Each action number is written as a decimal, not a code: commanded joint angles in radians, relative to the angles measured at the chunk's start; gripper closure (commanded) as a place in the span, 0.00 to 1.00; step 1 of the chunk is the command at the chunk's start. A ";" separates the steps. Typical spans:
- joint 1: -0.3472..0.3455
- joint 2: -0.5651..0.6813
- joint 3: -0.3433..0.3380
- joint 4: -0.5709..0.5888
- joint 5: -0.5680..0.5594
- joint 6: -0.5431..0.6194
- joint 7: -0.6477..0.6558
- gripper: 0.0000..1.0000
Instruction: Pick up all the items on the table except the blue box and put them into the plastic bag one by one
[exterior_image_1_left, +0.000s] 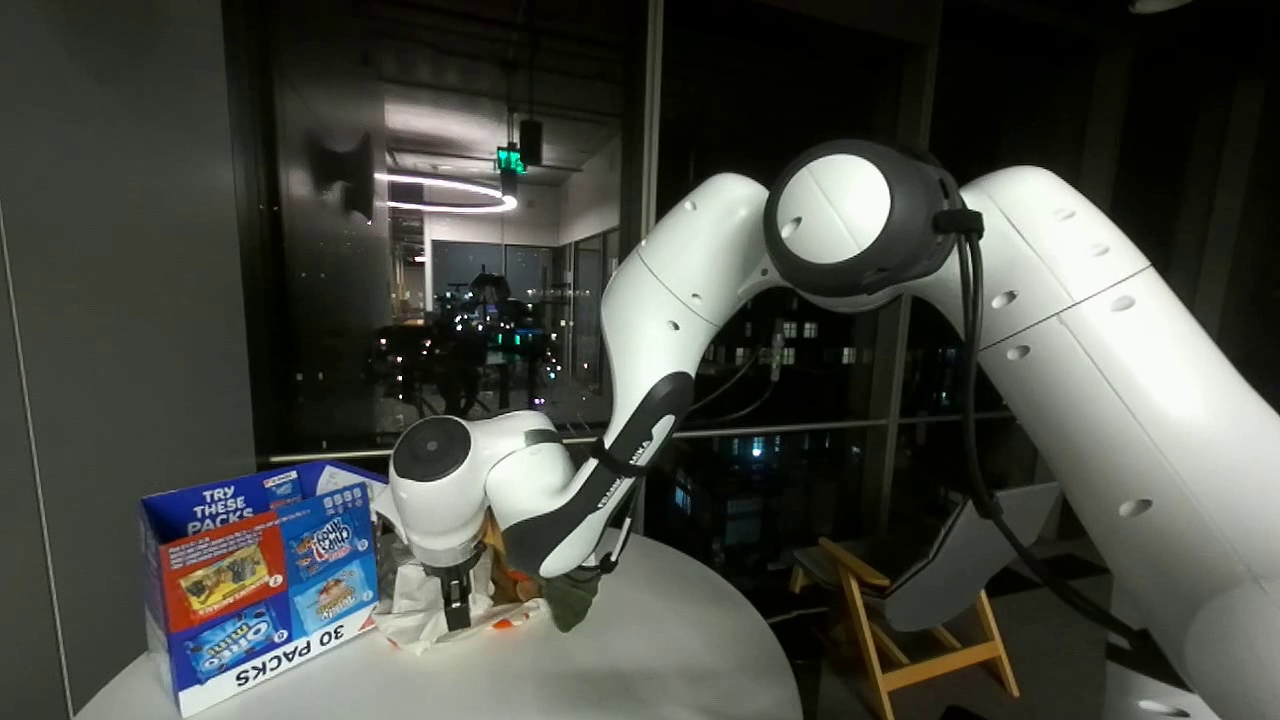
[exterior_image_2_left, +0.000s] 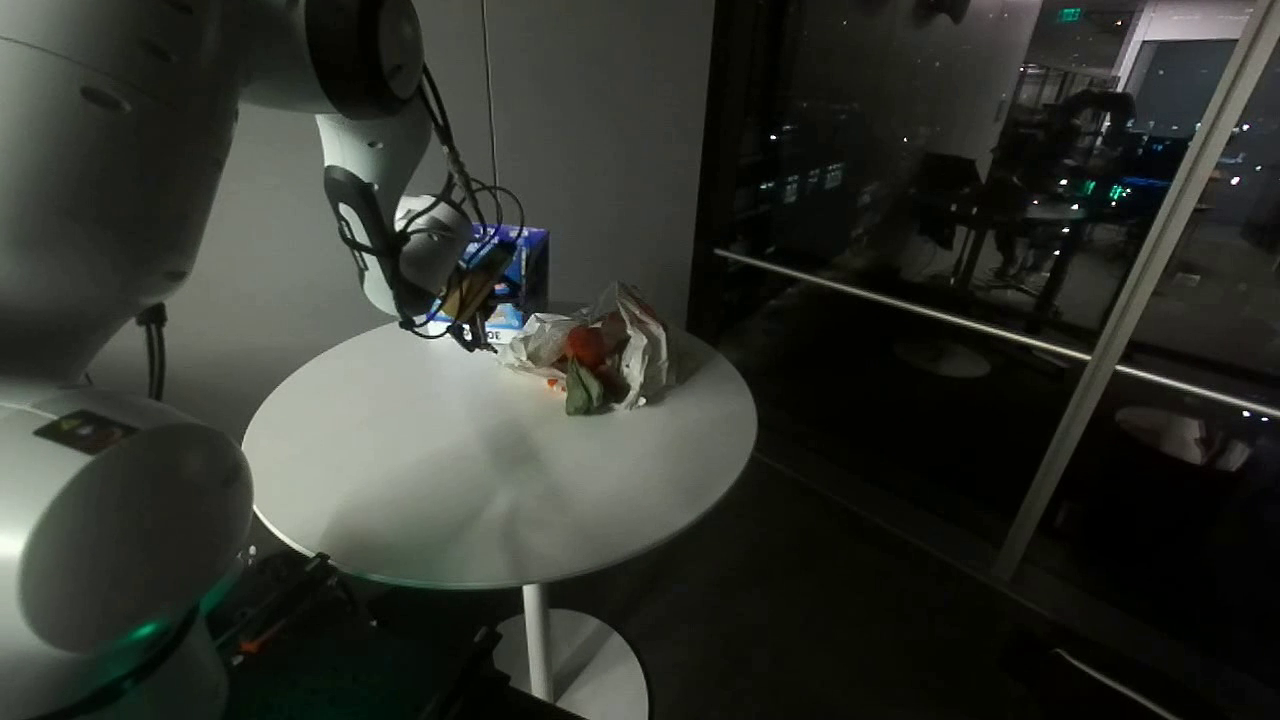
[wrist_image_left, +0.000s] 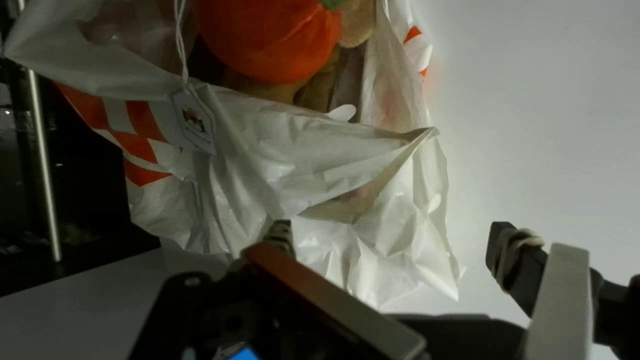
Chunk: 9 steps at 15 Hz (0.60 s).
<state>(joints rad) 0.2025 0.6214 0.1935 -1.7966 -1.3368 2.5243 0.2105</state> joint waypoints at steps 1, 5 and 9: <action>0.025 -0.047 -0.022 -0.046 0.018 -0.033 -0.074 0.00; 0.018 -0.017 -0.027 -0.034 -0.026 0.015 -0.151 0.00; 0.023 0.023 -0.049 0.000 -0.094 0.021 -0.146 0.00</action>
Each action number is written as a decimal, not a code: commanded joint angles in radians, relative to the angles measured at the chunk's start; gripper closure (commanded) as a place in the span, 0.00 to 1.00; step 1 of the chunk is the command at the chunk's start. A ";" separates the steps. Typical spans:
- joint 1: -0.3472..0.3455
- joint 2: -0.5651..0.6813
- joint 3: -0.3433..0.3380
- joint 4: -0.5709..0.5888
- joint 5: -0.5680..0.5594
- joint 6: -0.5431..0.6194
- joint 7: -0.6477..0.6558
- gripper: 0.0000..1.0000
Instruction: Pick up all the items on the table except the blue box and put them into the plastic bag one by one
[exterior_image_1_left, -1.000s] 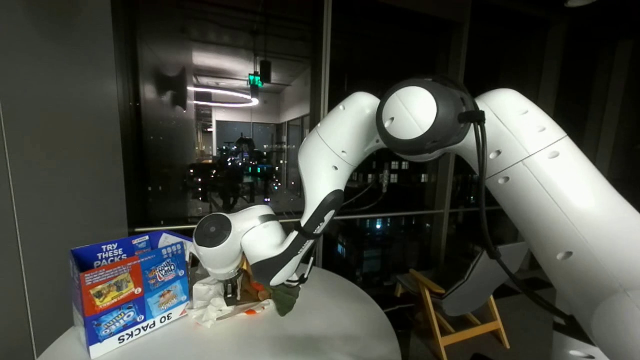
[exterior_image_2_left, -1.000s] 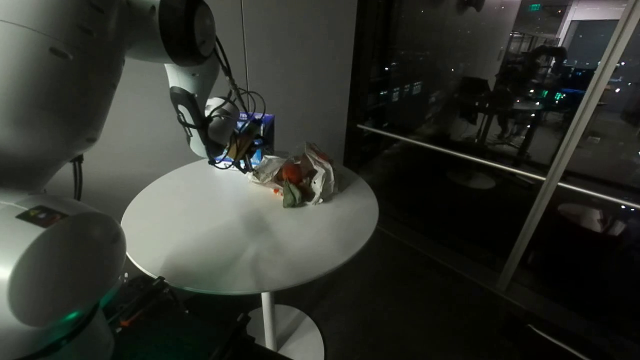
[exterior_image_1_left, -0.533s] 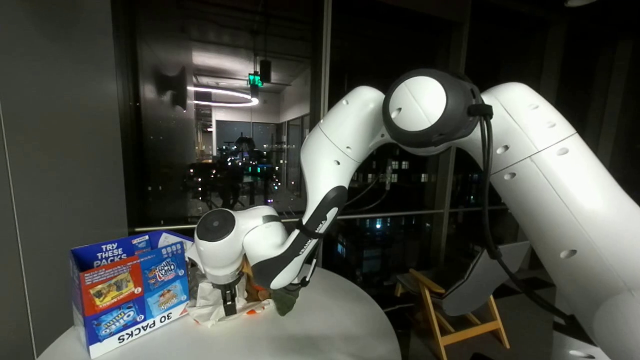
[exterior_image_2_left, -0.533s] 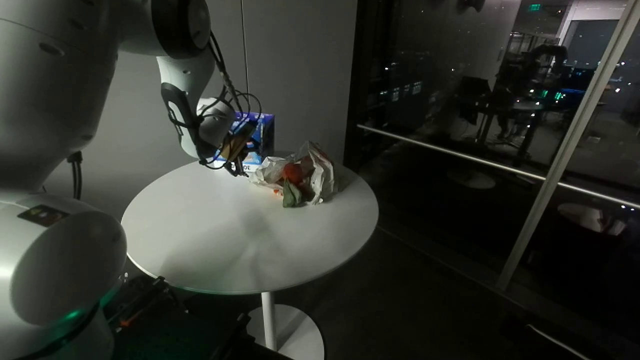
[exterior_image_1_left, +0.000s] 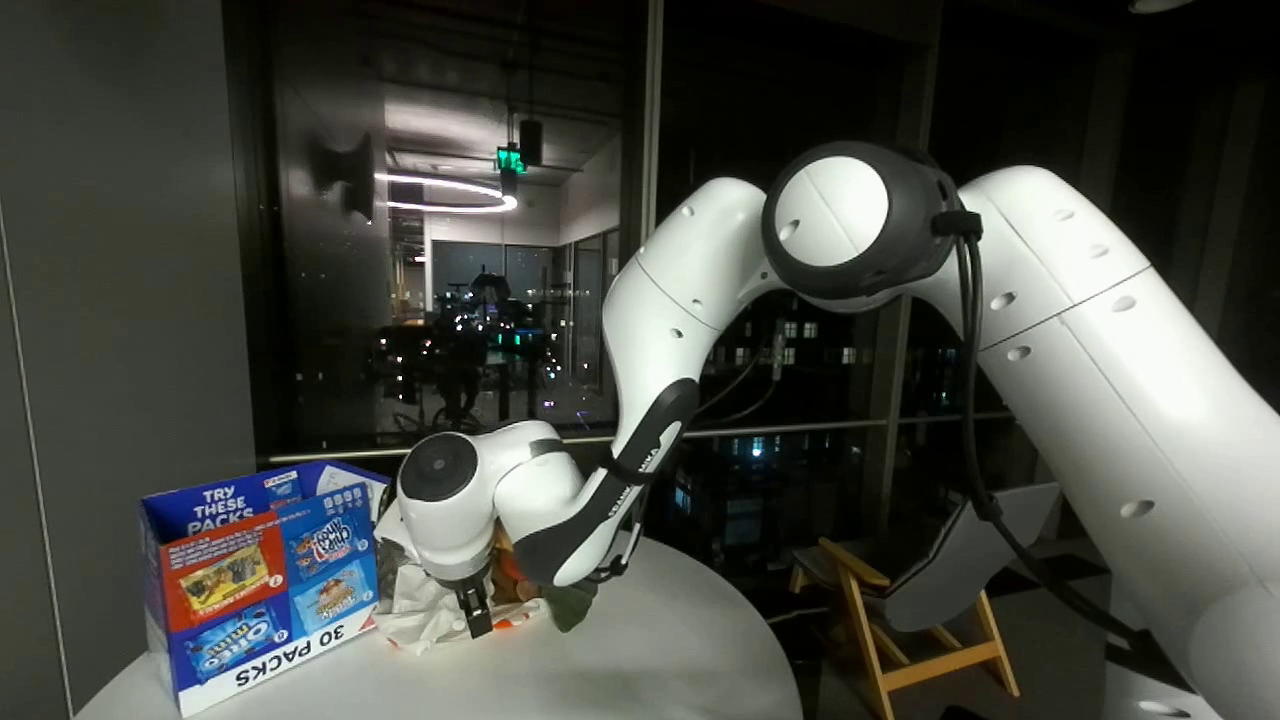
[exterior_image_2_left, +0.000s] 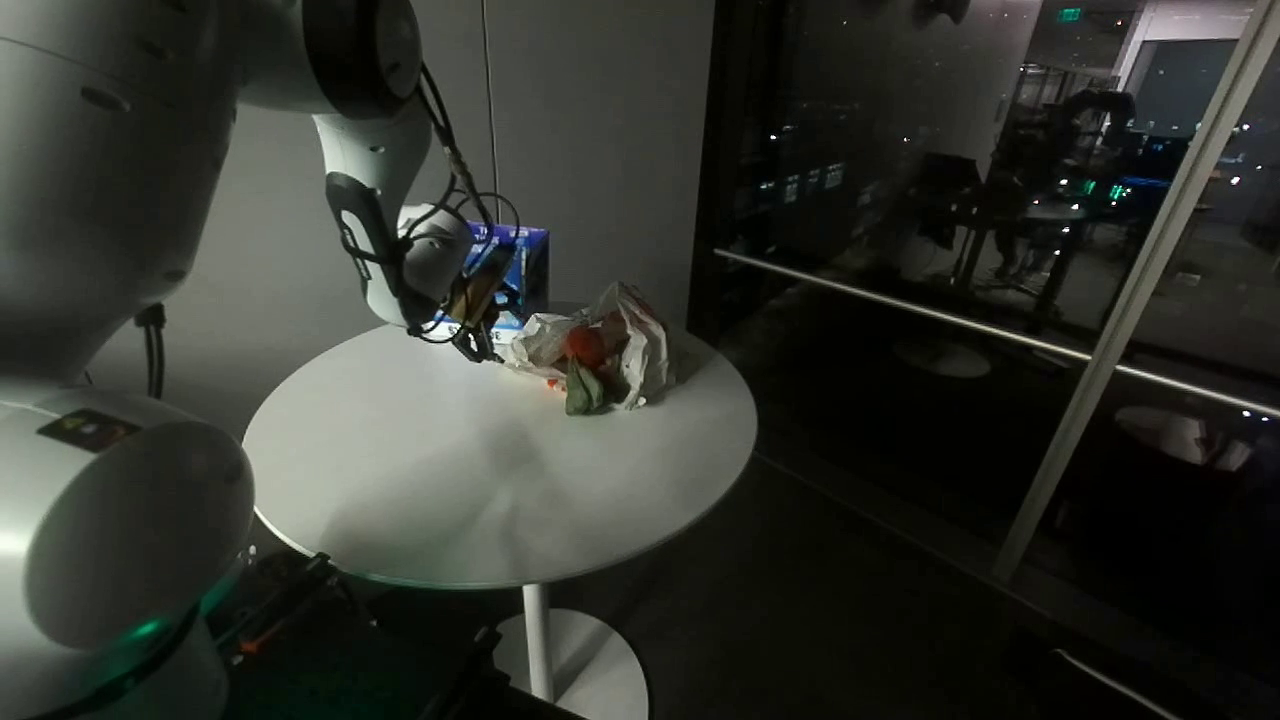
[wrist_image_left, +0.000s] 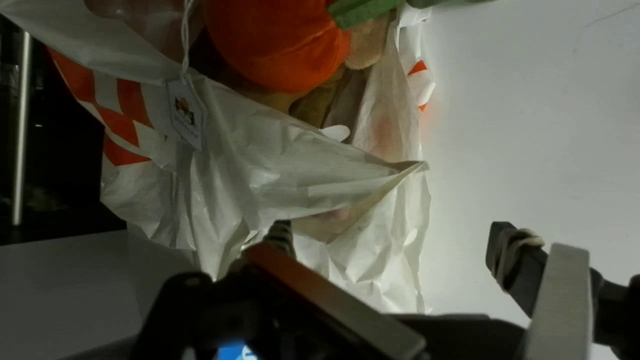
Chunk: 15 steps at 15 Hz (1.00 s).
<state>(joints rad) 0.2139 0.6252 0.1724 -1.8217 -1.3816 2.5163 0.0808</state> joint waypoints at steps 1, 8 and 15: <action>0.018 0.032 -0.040 0.040 -0.089 0.028 0.000 0.00; -0.002 0.032 -0.027 0.043 -0.166 0.099 0.022 0.00; -0.003 0.107 -0.035 0.105 -0.128 0.062 -0.028 0.00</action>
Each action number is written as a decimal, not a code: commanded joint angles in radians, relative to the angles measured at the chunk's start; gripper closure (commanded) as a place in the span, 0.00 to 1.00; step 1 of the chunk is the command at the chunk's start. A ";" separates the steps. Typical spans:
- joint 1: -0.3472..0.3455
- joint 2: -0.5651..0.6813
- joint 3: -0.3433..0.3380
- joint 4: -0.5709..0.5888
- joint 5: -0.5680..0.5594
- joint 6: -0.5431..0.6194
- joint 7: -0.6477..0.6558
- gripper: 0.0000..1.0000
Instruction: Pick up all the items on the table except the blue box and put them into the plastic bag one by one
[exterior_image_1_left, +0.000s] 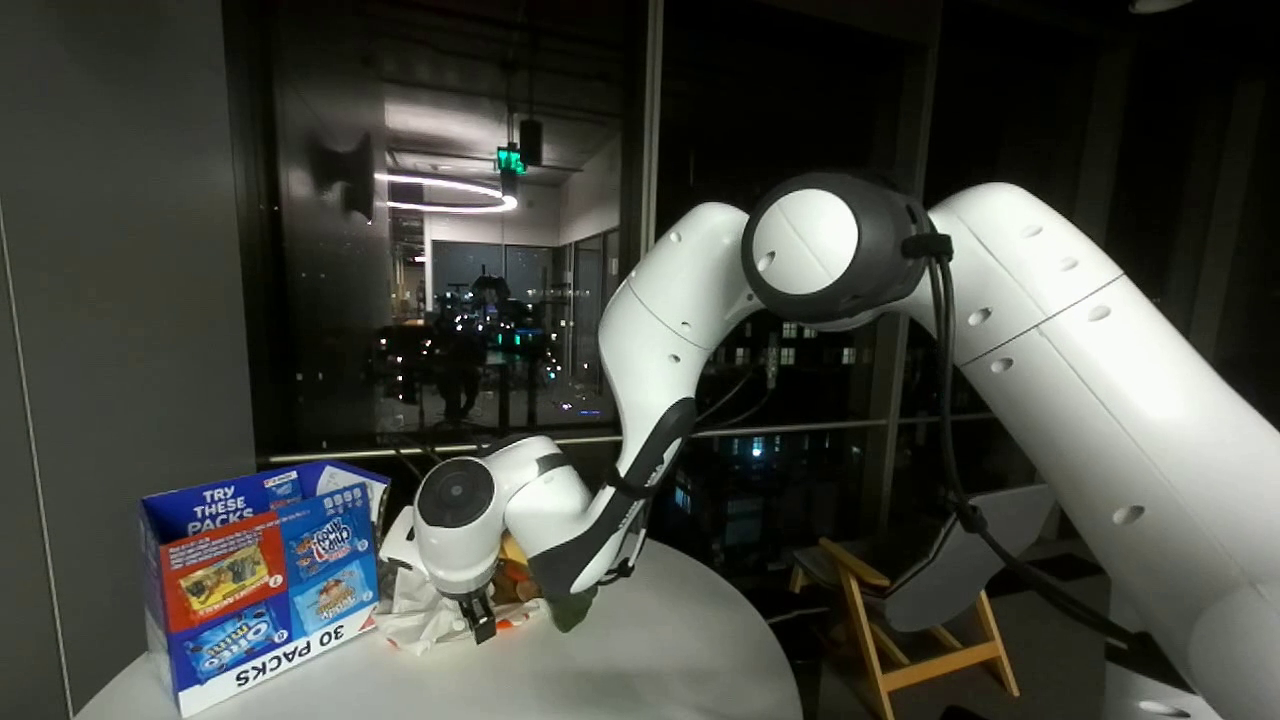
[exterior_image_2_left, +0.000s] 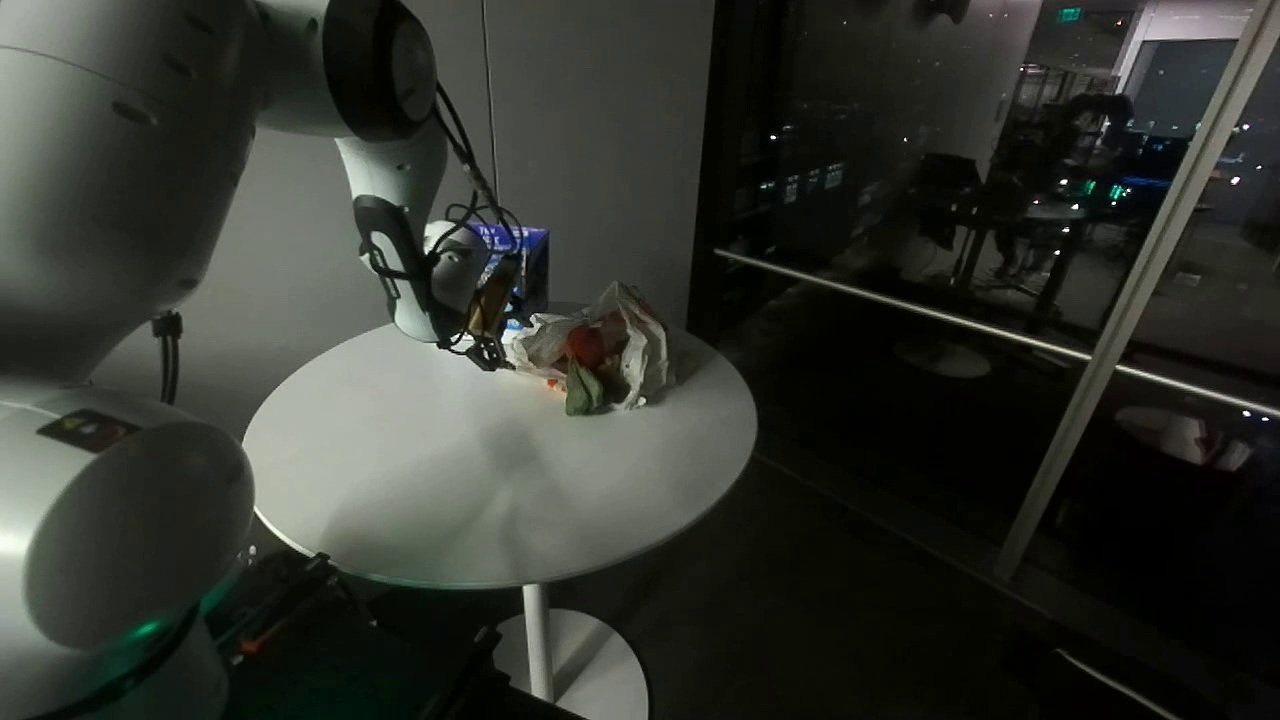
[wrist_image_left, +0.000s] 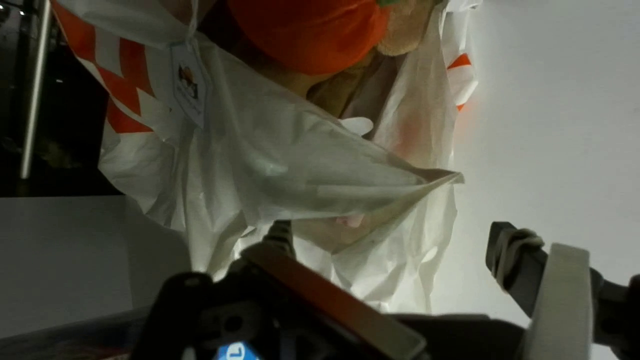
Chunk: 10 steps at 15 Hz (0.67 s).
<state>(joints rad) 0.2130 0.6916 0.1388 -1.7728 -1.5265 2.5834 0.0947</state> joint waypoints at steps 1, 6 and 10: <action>-0.002 0.053 0.000 0.069 0.024 -0.009 -0.050 0.00; 0.005 0.086 -0.009 0.114 0.006 -0.008 -0.071 0.50; 0.003 0.083 -0.016 0.119 0.001 -0.005 -0.086 0.78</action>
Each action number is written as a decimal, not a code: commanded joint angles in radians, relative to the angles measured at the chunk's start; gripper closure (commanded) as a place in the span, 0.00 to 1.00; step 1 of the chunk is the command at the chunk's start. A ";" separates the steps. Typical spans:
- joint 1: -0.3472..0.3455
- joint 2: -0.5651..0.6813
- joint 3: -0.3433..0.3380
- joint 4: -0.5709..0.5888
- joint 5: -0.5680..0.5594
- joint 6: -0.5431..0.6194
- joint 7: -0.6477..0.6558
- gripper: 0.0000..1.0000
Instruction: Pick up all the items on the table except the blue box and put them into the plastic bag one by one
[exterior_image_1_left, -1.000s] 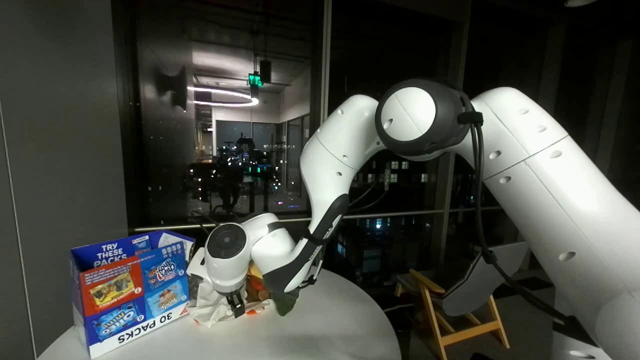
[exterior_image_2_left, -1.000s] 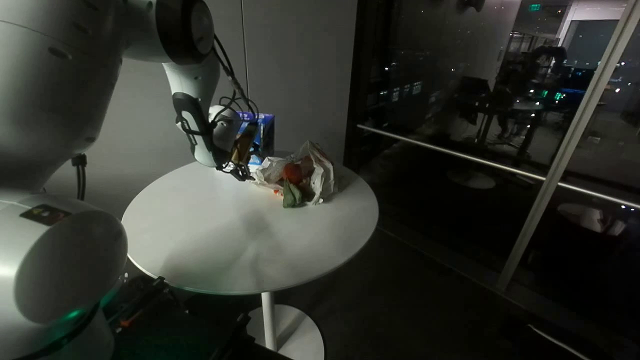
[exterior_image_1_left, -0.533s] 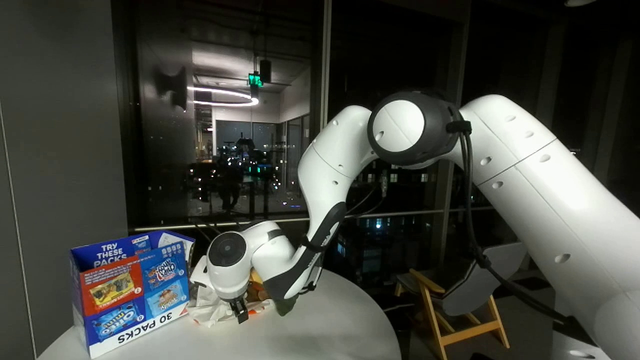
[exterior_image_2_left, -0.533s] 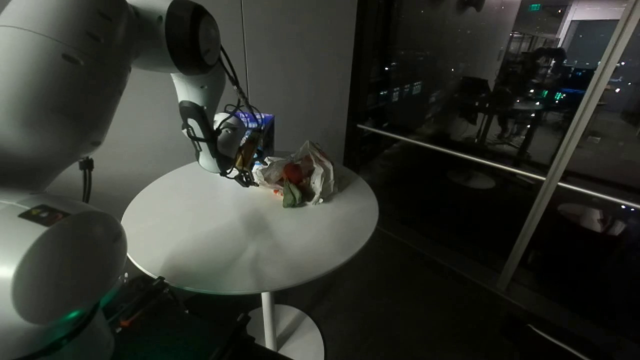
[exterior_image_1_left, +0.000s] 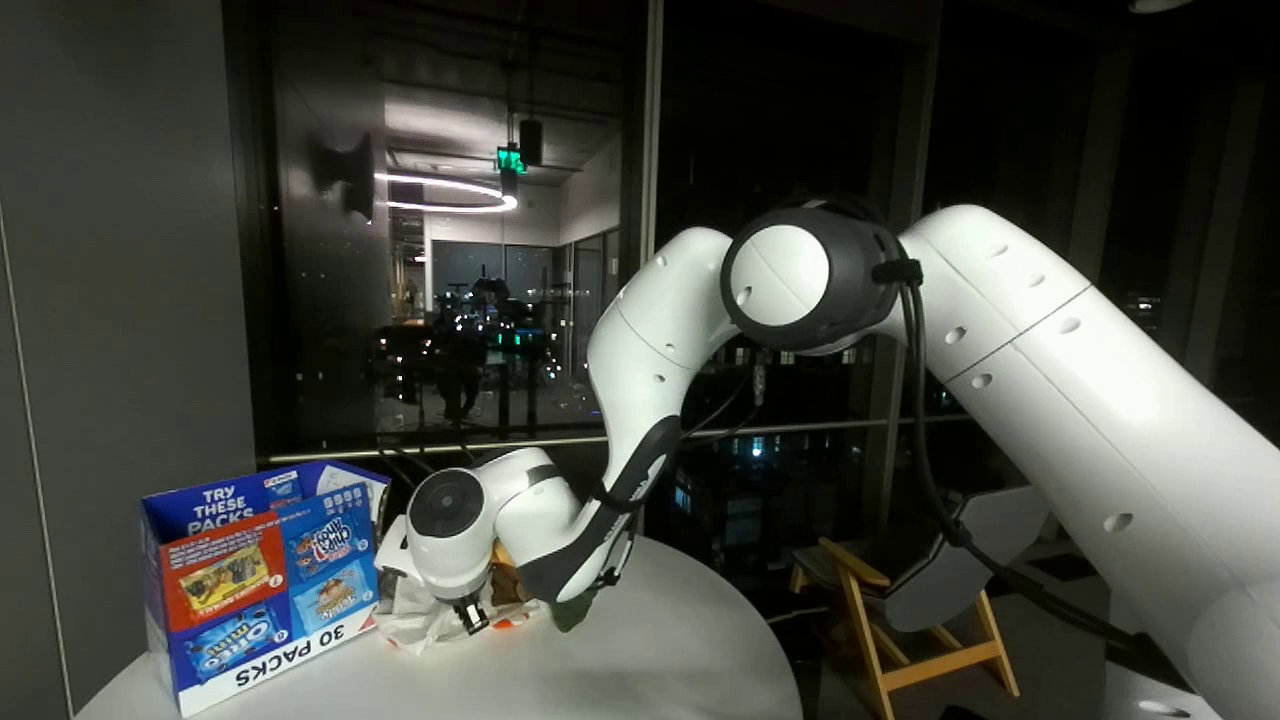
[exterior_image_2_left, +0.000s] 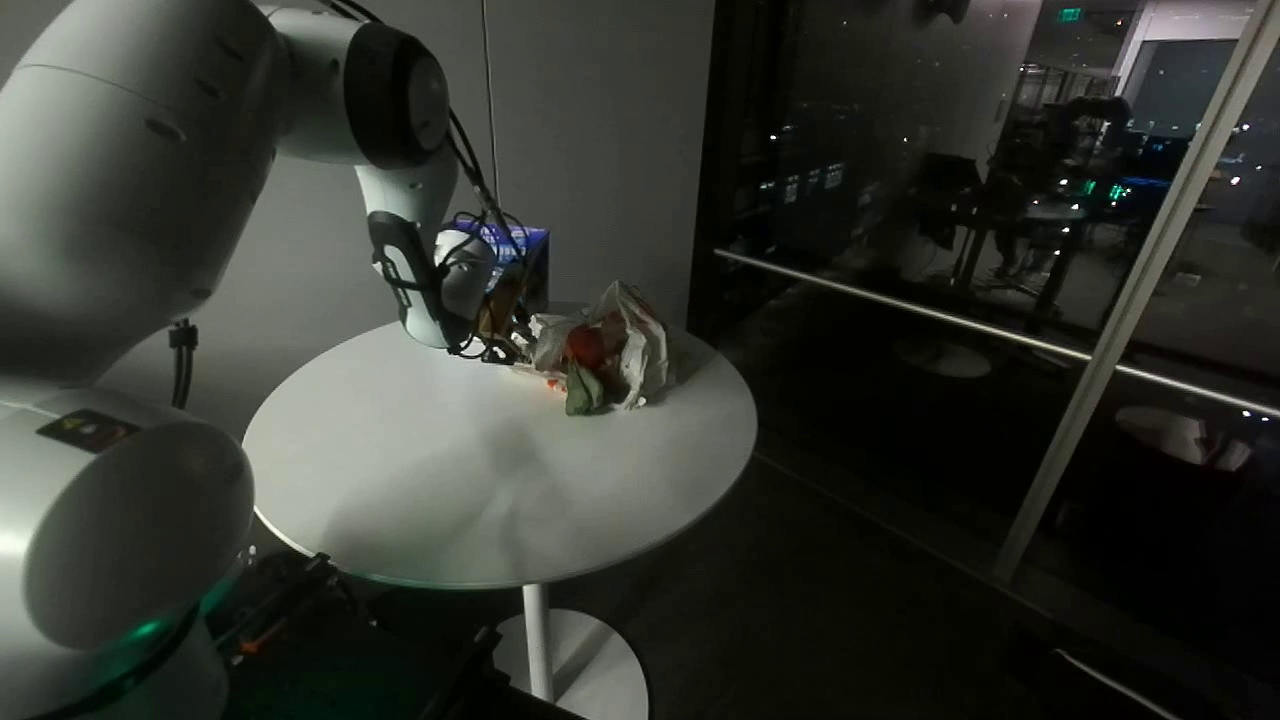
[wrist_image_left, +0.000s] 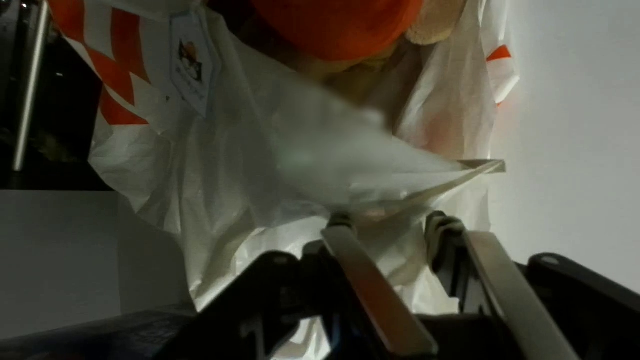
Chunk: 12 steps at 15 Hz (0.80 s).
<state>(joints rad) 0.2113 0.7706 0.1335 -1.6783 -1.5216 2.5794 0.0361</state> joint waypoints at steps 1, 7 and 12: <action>0.002 0.002 -0.013 0.024 -0.004 0.001 -0.028 0.88; 0.000 -0.046 -0.010 -0.021 0.009 -0.001 -0.014 0.93; -0.026 -0.155 0.035 -0.149 0.140 0.014 -0.062 0.91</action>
<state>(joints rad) 0.2083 0.7166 0.1379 -1.7208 -1.4658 2.5814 0.0208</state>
